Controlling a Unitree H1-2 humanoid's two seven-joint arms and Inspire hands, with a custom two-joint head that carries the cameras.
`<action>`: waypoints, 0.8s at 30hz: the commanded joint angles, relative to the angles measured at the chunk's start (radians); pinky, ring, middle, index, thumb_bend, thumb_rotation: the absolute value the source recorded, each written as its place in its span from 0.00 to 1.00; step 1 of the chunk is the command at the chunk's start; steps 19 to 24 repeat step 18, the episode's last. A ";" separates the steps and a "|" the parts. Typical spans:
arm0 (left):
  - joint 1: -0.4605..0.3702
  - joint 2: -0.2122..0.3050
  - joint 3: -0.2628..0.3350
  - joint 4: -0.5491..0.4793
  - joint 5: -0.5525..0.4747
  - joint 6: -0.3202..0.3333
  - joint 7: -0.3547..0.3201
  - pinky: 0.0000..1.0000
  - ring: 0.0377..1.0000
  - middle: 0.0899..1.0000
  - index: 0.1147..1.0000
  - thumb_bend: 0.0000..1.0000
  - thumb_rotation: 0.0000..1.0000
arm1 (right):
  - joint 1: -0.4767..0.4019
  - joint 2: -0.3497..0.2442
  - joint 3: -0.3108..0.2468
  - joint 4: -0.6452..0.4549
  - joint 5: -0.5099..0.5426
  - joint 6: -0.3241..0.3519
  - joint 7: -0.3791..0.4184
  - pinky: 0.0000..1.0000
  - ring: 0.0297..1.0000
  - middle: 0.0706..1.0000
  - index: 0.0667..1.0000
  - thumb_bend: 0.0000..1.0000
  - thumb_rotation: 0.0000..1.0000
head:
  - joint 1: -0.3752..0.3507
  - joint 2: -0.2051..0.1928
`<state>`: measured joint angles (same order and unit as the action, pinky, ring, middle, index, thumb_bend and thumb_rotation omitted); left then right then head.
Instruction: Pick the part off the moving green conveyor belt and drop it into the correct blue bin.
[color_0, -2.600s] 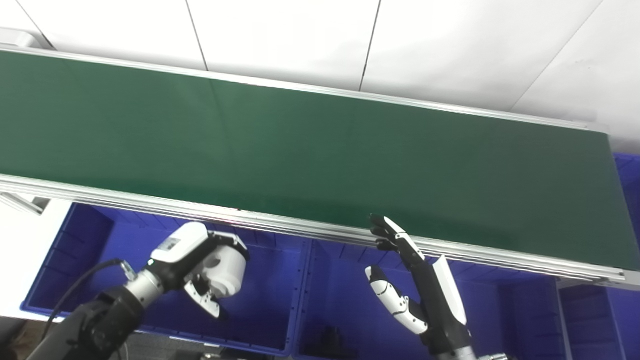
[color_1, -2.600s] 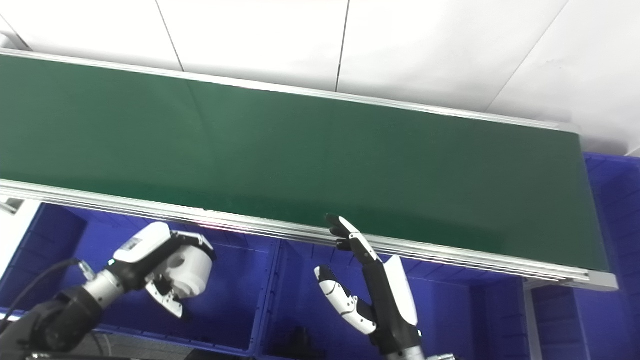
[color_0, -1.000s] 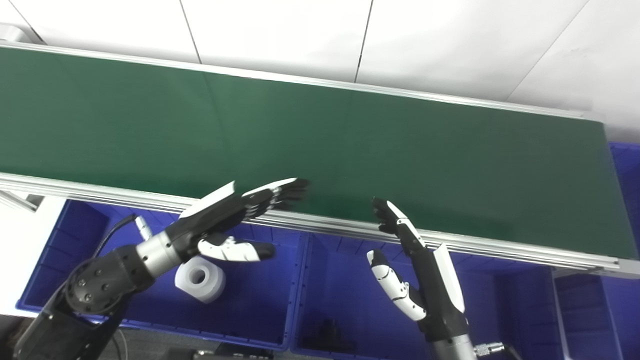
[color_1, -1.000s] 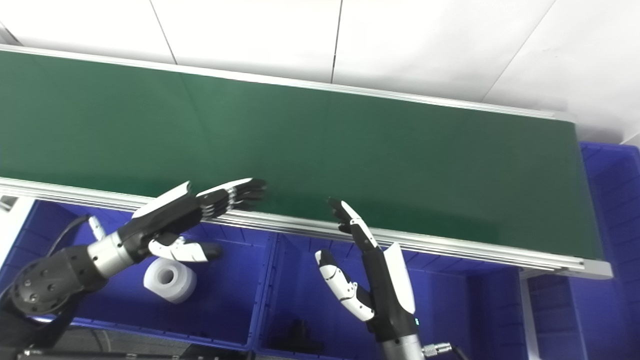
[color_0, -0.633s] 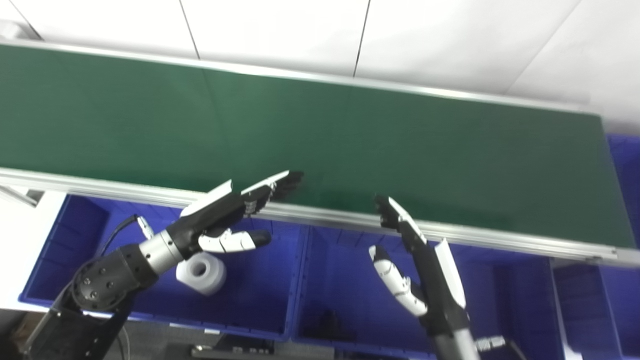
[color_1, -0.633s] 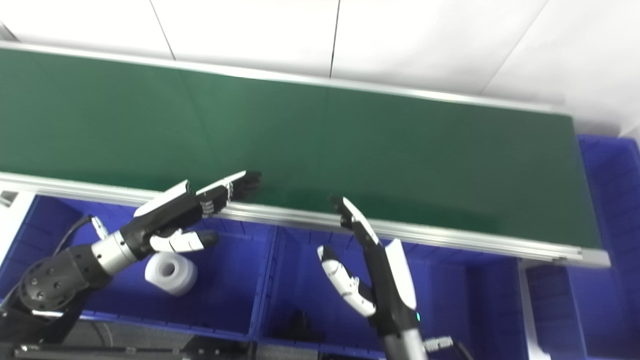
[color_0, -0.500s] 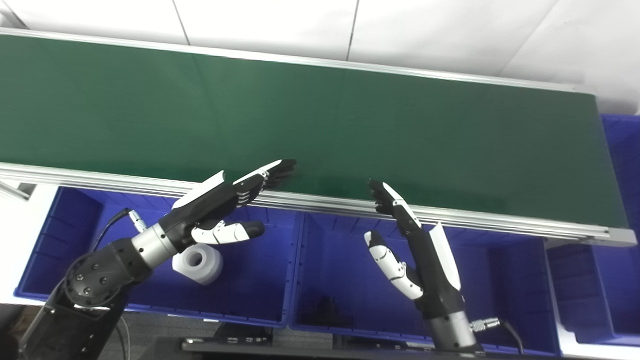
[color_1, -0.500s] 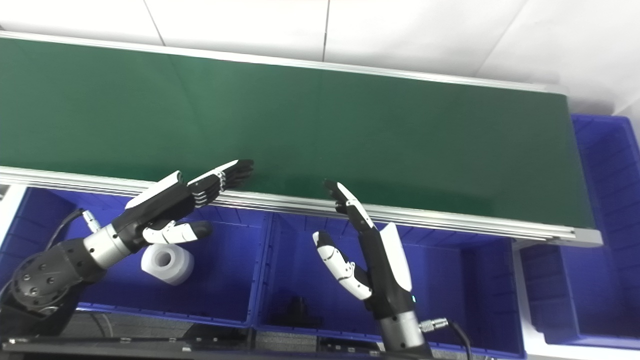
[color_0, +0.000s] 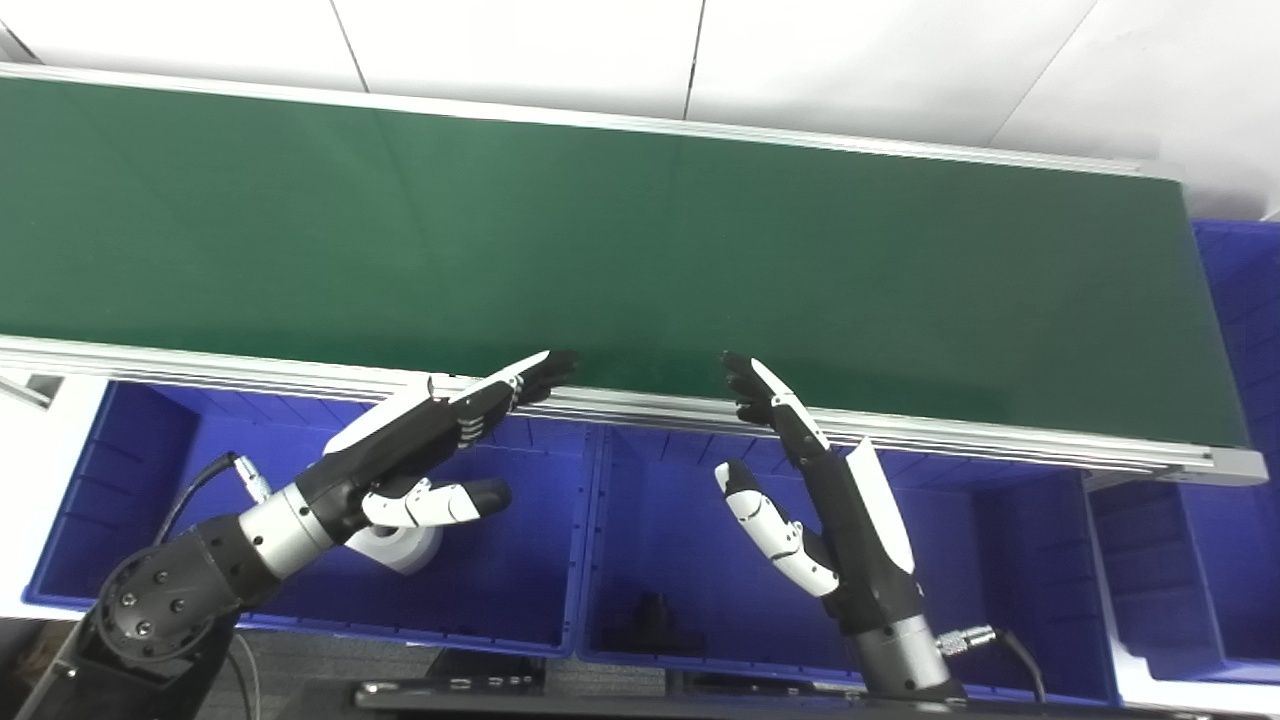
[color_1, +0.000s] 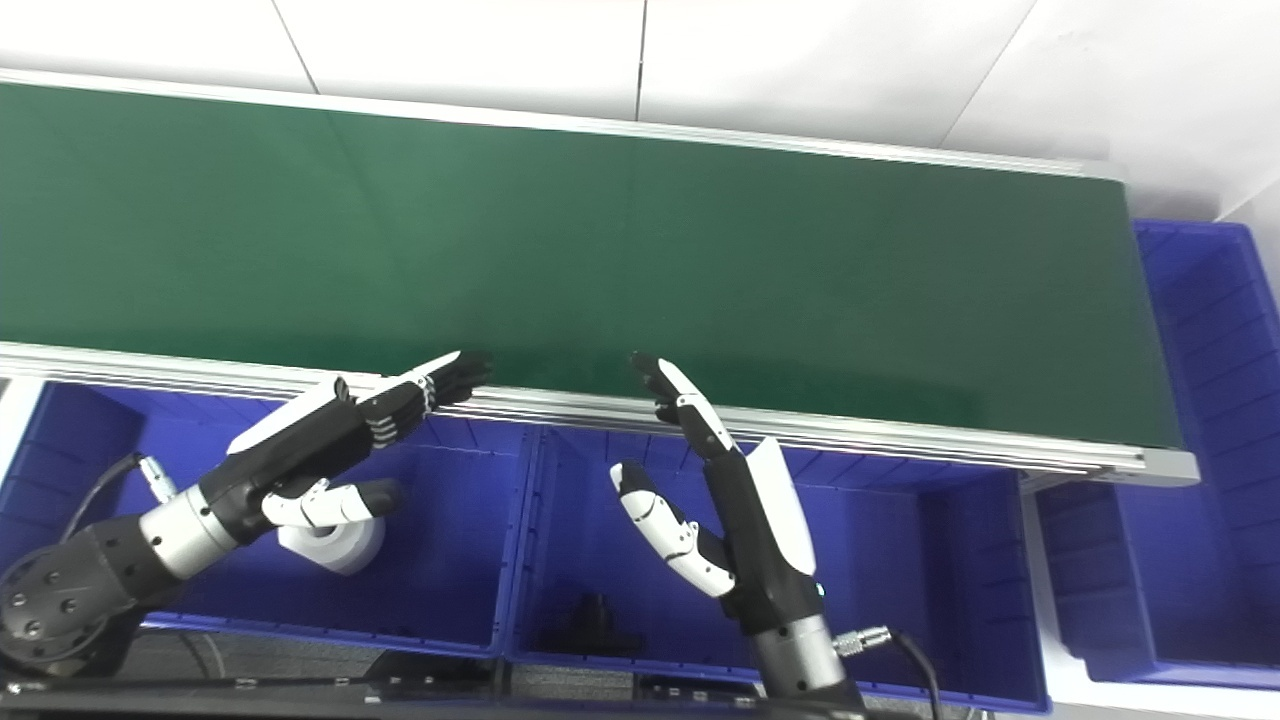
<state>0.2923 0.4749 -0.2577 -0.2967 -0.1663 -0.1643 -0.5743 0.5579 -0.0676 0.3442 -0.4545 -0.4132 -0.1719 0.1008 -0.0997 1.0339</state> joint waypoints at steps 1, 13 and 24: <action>-0.006 0.008 0.009 -0.030 -0.014 -0.010 0.000 1.00 1.00 1.00 1.00 0.41 0.72 | 0.000 0.005 0.008 -0.029 0.009 -0.002 0.000 0.83 0.89 0.92 0.90 0.35 0.82 | 0.000 0.000; -0.010 0.002 0.008 -0.022 -0.003 -0.024 0.002 1.00 1.00 1.00 1.00 0.35 0.68 | 0.001 0.000 0.011 -0.028 0.007 -0.006 0.002 0.82 0.88 0.91 0.90 0.33 0.79 | -0.005 -0.006; -0.010 0.009 0.010 -0.019 0.004 -0.030 -0.001 1.00 1.00 1.00 1.00 0.36 0.70 | -0.001 0.001 0.018 -0.018 -0.003 -0.017 -0.004 0.81 0.87 0.91 0.90 0.34 0.81 | -0.081 -0.010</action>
